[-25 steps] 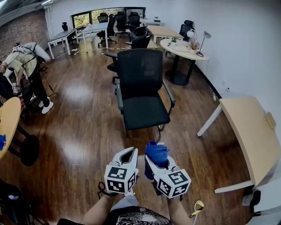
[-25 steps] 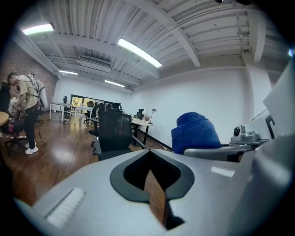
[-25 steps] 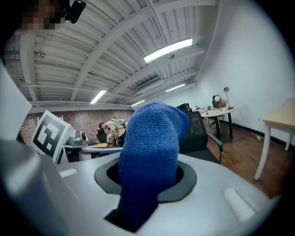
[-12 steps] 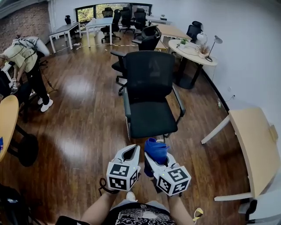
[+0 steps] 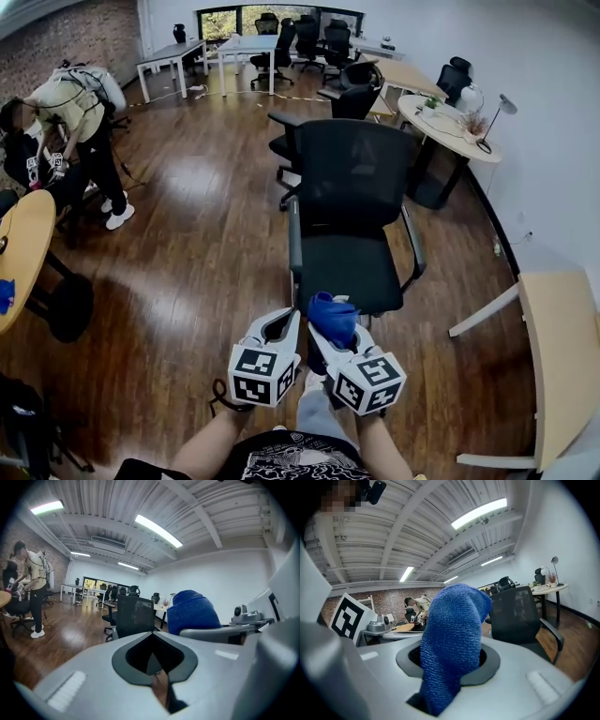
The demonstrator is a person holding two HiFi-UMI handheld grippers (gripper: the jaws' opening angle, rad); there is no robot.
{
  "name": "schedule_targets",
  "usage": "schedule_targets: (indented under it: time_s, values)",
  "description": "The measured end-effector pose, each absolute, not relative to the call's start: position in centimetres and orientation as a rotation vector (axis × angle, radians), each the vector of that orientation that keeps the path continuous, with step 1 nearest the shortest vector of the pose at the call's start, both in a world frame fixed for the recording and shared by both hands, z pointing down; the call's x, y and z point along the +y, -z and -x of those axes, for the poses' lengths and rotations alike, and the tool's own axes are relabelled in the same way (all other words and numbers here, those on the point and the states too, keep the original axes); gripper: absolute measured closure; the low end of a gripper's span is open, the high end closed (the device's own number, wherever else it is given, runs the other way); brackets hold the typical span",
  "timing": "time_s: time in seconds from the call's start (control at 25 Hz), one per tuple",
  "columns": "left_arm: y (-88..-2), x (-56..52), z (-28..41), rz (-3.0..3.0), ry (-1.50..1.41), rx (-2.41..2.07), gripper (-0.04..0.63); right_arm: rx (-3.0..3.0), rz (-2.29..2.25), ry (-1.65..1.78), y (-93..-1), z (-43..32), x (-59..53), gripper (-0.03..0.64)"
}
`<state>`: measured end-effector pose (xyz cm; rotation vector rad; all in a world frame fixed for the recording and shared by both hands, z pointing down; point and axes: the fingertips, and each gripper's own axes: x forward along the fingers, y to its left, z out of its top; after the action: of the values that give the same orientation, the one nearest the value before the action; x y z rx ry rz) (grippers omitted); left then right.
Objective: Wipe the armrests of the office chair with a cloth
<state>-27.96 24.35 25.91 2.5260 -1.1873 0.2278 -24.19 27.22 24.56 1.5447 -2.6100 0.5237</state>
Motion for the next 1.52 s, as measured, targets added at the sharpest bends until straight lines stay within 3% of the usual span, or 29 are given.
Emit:
schedule_targets:
  time_s: [0.64,1.52]
  values:
    - [-25.8,6.4,21.7,-2.431,-0.236,-1.388,0.589,-2.726,-1.289,-0.497,-23.9,18.1,8.3,0.483]
    - [-33.3,-11.9,25.3,-2.367,-0.179,-1.435,0.589,-2.66,-1.135,-0.425,-32.0,22.3,-11.1,0.482]
